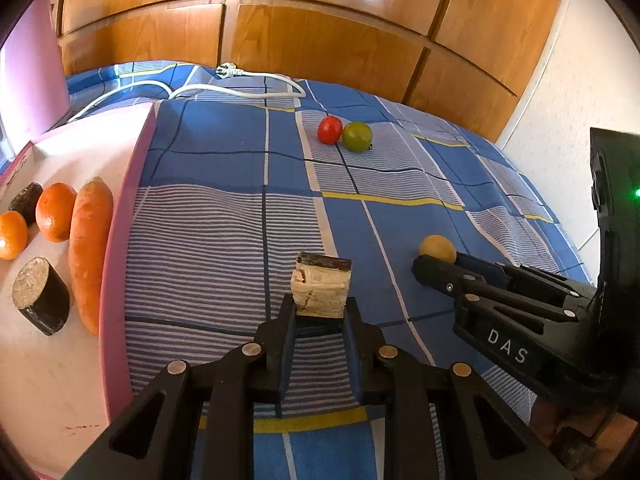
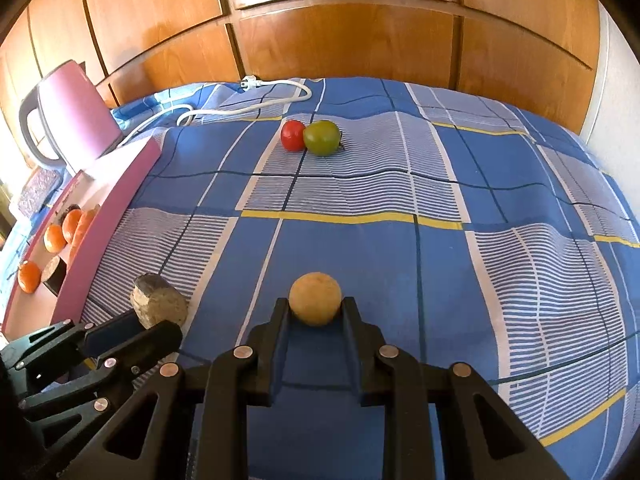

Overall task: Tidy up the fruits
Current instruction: 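Lift and carry the wooden cube and tan ball over the tray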

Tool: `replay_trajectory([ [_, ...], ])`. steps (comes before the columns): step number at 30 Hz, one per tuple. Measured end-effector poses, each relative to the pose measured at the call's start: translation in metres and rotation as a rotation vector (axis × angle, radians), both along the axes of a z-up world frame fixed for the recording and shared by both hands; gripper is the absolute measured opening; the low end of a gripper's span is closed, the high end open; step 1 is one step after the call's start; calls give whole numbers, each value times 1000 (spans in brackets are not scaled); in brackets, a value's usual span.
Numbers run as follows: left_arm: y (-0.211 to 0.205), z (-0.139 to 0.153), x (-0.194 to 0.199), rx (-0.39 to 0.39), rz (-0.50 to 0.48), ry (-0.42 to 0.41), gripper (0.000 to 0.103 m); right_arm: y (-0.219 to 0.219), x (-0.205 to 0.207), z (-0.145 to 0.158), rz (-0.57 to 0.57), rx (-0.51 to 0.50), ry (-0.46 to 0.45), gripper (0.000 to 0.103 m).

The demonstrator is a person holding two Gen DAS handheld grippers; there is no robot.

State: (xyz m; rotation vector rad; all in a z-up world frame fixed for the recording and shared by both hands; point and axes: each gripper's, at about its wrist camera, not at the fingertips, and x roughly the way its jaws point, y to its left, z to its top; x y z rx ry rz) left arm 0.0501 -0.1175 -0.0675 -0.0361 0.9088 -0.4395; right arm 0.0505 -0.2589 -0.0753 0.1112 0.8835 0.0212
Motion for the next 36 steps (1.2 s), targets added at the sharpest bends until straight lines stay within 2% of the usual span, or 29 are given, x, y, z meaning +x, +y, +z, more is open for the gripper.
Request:
replay_trajectory([
  [7, 6, 6, -5, -15, 6, 14, 22, 5, -7, 2, 6, -4, 13, 25],
  [14, 9, 23, -17, 2, 7, -39, 22, 12, -13, 4, 22, 13, 22, 25],
  [25, 38, 57, -22, -10, 99, -104, 22, 34, -18, 19, 77, 22, -5, 25],
  [36, 63, 67, -23, -8, 168, -126, 22, 57, -19, 29, 147, 53, -14, 25],
])
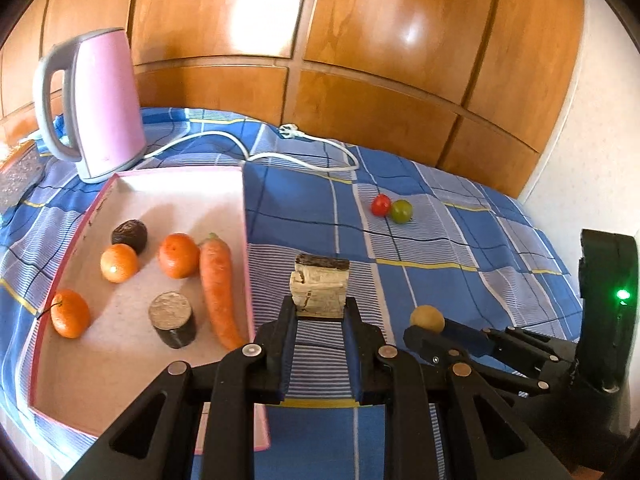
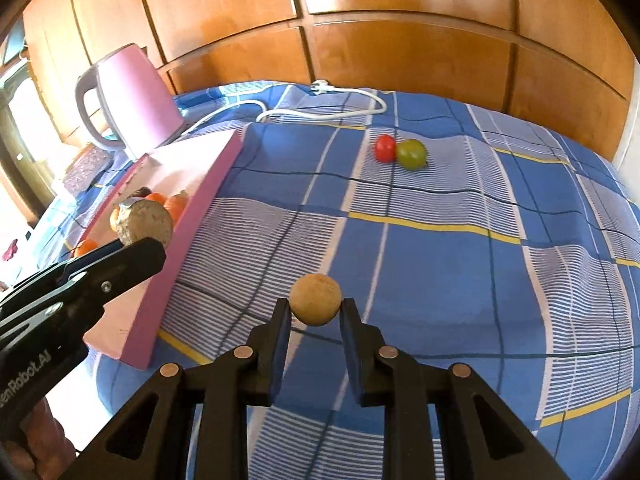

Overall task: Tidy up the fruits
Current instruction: 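Lift and carry the wooden cube and tan ball over the tray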

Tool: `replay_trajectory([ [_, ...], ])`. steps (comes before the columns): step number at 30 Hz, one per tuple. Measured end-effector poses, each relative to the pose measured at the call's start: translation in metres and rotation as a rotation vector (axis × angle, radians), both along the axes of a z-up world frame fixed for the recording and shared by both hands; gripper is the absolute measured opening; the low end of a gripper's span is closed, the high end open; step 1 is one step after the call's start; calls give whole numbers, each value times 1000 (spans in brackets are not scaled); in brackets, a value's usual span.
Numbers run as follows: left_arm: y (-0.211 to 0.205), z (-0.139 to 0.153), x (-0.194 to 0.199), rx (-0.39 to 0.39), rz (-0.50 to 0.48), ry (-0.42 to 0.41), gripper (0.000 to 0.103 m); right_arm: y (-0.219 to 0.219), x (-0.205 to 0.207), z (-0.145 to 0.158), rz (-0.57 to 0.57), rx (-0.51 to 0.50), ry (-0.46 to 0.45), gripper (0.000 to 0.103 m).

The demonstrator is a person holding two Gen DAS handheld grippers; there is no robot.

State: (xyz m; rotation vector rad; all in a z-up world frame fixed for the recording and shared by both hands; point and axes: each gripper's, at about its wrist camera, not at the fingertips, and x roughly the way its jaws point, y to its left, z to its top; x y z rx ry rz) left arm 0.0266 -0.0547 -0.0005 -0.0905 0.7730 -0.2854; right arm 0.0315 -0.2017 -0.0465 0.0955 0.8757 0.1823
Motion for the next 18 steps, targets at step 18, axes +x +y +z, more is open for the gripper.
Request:
replay_trajectory([
  [18, 32, -2, 3, -13, 73, 5, 22, 29, 3, 11, 99, 50, -2, 25],
])
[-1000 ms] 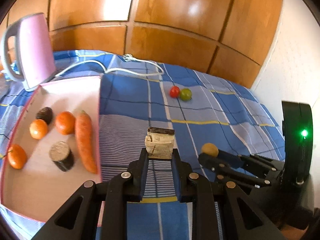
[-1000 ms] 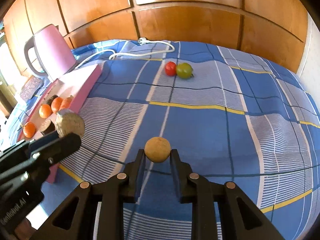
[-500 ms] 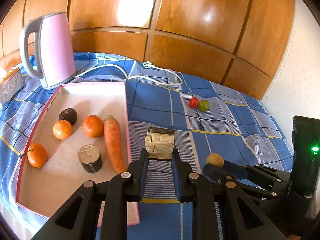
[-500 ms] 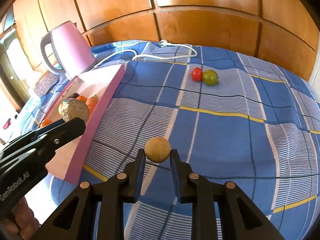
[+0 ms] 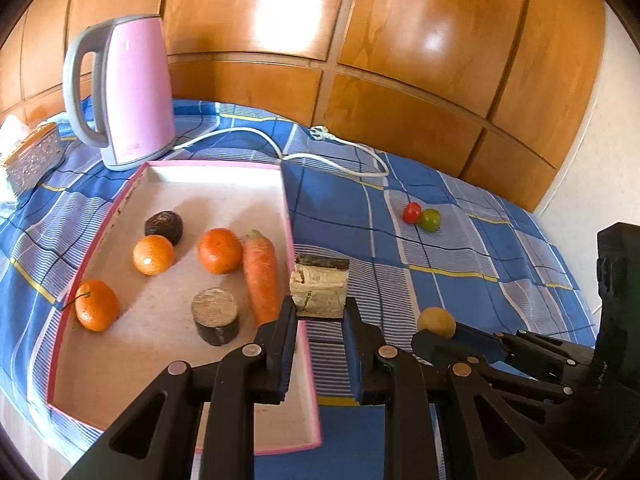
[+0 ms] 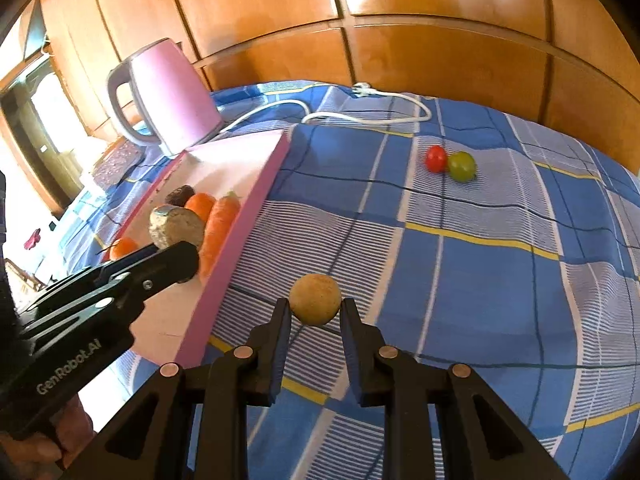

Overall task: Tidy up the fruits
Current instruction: 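Lift and carry the wooden cube and tan ball over the tray, then open both grippers to release the cube and ball into the tray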

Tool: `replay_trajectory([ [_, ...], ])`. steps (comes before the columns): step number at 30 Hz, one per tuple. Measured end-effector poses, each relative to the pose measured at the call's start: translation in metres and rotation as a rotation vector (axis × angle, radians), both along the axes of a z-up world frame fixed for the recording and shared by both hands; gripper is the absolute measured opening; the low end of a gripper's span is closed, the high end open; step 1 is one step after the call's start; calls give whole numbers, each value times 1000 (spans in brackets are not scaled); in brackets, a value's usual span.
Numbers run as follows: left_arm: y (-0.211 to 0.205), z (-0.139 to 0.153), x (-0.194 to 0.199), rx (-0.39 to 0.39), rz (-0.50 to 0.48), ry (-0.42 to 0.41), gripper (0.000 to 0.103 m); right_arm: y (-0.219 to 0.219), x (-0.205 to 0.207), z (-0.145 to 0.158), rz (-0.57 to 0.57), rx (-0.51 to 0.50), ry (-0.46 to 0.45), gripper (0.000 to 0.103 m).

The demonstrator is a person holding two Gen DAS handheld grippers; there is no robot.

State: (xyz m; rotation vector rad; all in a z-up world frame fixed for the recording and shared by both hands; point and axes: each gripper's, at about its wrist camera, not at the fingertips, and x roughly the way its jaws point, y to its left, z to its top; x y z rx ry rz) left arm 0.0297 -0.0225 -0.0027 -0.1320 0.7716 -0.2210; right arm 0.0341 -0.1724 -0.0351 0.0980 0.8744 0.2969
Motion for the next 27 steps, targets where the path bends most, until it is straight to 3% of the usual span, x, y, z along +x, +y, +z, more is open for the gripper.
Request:
replay_trajectory([
  [17, 111, 2, 5, -42, 262, 4, 22, 55, 7, 9, 174, -1, -5, 25],
  [27, 111, -6, 5, -54, 230, 25, 22, 89, 23, 20, 254, 4, -26, 25],
])
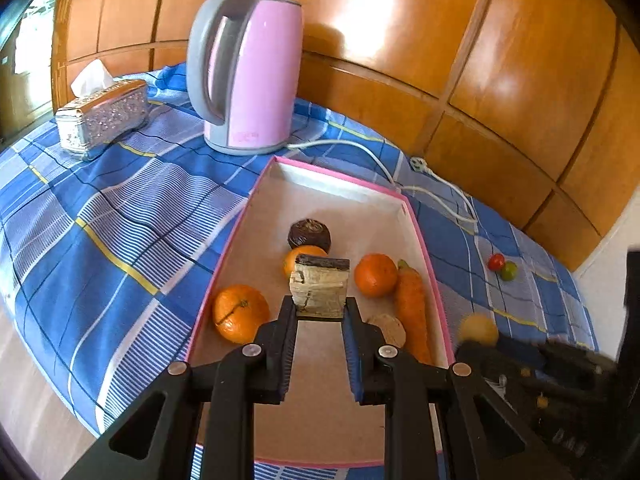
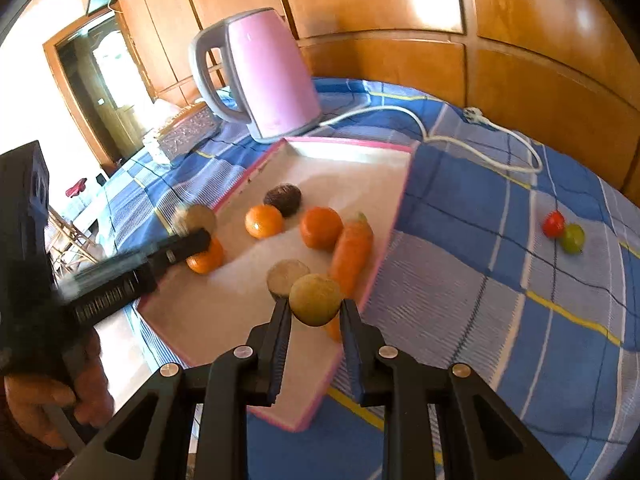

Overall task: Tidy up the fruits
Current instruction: 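Open both grippers to release the cube and ball into the tray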

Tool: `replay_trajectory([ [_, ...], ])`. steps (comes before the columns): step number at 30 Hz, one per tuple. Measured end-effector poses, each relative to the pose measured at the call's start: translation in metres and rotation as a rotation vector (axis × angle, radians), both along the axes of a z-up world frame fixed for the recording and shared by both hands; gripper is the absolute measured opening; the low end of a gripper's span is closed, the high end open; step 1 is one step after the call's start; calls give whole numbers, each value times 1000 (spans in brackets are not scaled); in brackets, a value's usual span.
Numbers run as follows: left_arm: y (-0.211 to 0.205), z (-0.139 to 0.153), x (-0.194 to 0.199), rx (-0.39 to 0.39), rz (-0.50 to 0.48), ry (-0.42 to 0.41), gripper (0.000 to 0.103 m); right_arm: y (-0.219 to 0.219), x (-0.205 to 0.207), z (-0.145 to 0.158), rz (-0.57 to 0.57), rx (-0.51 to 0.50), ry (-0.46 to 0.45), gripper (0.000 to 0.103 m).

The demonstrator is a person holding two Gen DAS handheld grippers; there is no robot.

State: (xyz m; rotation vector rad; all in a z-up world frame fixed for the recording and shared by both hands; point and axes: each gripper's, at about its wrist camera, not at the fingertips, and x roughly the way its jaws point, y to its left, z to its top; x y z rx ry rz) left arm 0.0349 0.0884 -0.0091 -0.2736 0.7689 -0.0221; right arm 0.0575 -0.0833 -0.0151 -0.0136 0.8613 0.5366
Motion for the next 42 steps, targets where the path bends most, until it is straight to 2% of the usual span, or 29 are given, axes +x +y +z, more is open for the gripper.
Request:
replay_trajectory([
  [7, -7, -8, 1, 16, -29, 14, 22, 11, 19, 5, -13, 44, 22, 25],
  [16, -1, -12, 4, 15, 4, 28, 22, 29, 40, 3, -21, 88, 69, 26],
  [20, 2, -12, 4, 19, 20, 29, 23, 33, 44, 4, -24, 105, 67, 32],
  [25, 2, -11, 2, 30, 36, 24, 23, 29, 40, -3, -47, 92, 78, 35],
  [28, 0, -10, 1, 43, 40, 23, 23, 21, 32, -8, -71, 77, 73, 40],
  [30, -2, -10, 0, 53, 44, 26, 23, 16, 28, -13, -91, 59, 71, 48],
  [32, -3, -9, -1, 59, 47, 23, 23, 11, 25, -14, -107, 49, 62, 61],
  [34, -5, -8, -2, 66, 48, 22, 24, 7, 21, -13, -126, 41, 43, 63],
  [36, -6, -7, -2, 70, 51, 23, 23, 5, 19, -12, -137, 10, 28, 74],
  [42, -11, -6, -5, 81, 39, 20, 24, 1, 10, -6, -154, -33, -18, 75],
])
